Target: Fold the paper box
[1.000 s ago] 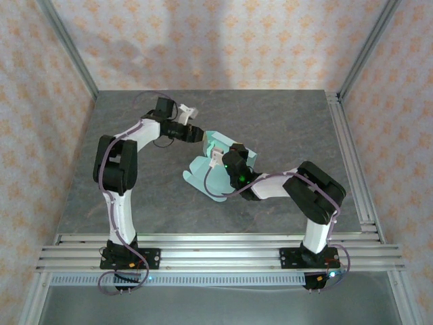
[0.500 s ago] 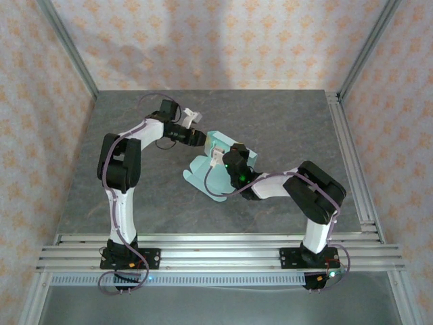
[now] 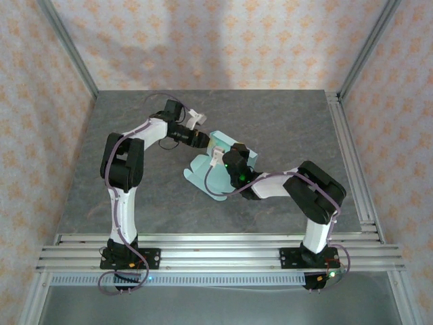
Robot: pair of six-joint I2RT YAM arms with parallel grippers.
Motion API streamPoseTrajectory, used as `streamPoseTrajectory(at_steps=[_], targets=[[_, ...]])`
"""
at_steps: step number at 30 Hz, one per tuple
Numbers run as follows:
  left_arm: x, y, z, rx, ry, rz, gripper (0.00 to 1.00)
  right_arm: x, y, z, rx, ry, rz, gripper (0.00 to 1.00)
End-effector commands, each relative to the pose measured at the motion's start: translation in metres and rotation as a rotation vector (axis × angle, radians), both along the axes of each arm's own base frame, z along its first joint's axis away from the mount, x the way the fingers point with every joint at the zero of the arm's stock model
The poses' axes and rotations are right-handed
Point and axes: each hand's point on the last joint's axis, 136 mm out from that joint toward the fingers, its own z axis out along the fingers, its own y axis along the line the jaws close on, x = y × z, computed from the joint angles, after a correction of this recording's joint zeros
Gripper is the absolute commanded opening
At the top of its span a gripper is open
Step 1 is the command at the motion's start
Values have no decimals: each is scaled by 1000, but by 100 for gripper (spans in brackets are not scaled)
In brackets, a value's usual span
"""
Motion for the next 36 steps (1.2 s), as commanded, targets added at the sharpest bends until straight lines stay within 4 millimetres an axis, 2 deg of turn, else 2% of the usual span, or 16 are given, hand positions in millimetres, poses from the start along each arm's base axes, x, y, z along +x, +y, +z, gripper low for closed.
streamPoseTrajectory(at_steps=[1, 10, 26, 36], targets=[[-4, -11, 2, -21, -8, -45, 55, 2, 3, 3, -2, 10, 0, 0], [-8, -4, 3, -10, -34, -32, 60, 4, 0, -2, -11, 11, -21, 0], [-12, -8, 14, -69, -20, -108, 58, 3, 2, -4, -22, 23, -6, 0], [-16, -8, 10, -60, -8, -119, 54, 5, 10, -4, -38, 7, 12, 0]])
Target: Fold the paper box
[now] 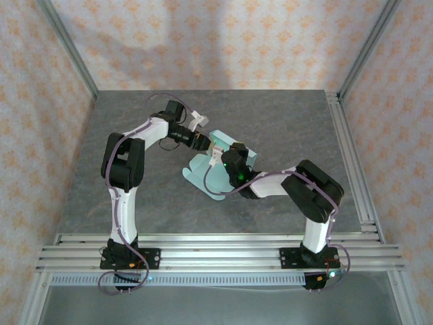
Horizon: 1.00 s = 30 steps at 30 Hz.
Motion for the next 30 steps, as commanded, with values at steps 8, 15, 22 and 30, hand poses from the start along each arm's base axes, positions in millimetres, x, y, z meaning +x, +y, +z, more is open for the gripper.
streamPoseTrajectory(at_steps=[8, 15, 22, 30], targets=[[6, 4, -6, 23, 7, 17, 54, 2, 9, 3, -3, 5, 15, 0], [24, 10, -14, 74, -4, 107, 57, 3, 12, 2, 0, 16, 22, 0], [34, 9, -12, 61, -11, 140, 54, 3, 17, 2, 5, 22, 30, 0], [38, 4, -9, 38, -14, 153, 54, 1, 24, -4, 5, 29, 38, 0]])
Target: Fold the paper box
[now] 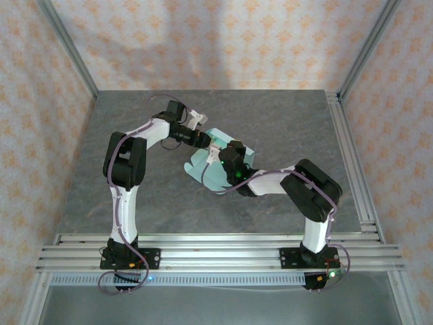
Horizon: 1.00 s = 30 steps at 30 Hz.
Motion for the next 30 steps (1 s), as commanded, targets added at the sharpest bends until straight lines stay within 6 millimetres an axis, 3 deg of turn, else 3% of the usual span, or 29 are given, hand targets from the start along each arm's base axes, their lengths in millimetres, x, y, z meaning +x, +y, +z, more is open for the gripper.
streamPoseTrajectory(at_steps=[1, 11, 23, 27, 30], targets=[[15, -1, 7, -7, -46, 25, 54, -4, 15, -9, 1, 30, 32, 0], [2, -6, 18, -48, -66, -32, 54, 1, 15, -4, 41, 43, -3, 0], [15, 7, -1, 50, -64, 55, 47, 3, 19, -3, 46, 57, 3, 0], [20, 8, 0, 63, -93, 82, 56, 3, 22, -4, 63, 72, 3, 0], [21, 10, 0, 70, -107, 97, 56, 4, 23, -3, 72, 76, 4, 0]])
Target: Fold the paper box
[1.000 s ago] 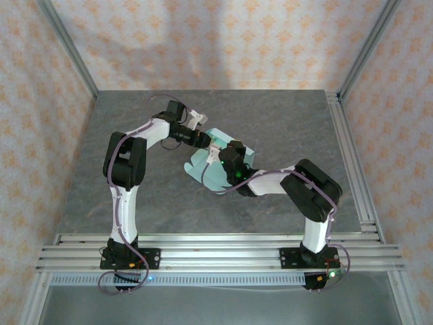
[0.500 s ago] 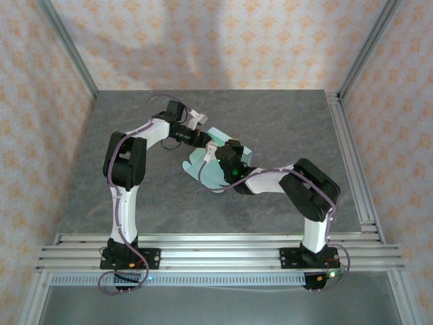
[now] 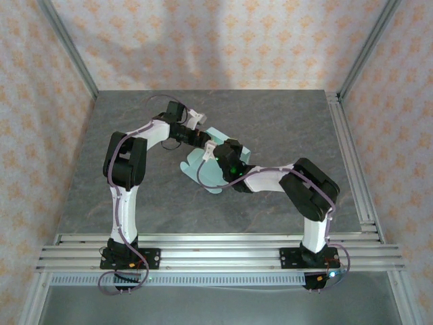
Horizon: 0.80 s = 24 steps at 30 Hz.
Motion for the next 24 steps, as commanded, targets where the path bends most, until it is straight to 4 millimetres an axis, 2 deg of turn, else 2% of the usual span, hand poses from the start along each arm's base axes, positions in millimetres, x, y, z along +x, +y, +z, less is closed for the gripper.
streamPoseTrajectory(at_steps=[1, 11, 12, 13, 16, 17, 22, 24], targets=[[9, 1, 13, 18, -65, 32, 55, -1, 10, -3, 16, 30, 17, 0], [9, -2, 18, 5, -83, 66, 42, -3, 12, -3, 35, 38, 16, 0], [9, -2, 18, 7, -88, 71, 39, -3, 12, -3, 36, 38, 17, 0], [9, -2, 18, 10, -94, 71, 32, -3, 13, -4, 34, 39, 18, 0], [9, -1, 16, 39, -105, 90, 27, -3, 14, -5, 30, 39, 20, 0], [8, -1, 16, 45, -110, 93, 21, -3, 13, -5, 28, 38, 19, 0], [8, 4, 19, 74, -146, 116, 16, -3, 13, -5, 33, 38, 14, 0], [7, 6, 20, 97, -158, 116, 14, -3, 14, -5, 43, 40, 16, 3]])
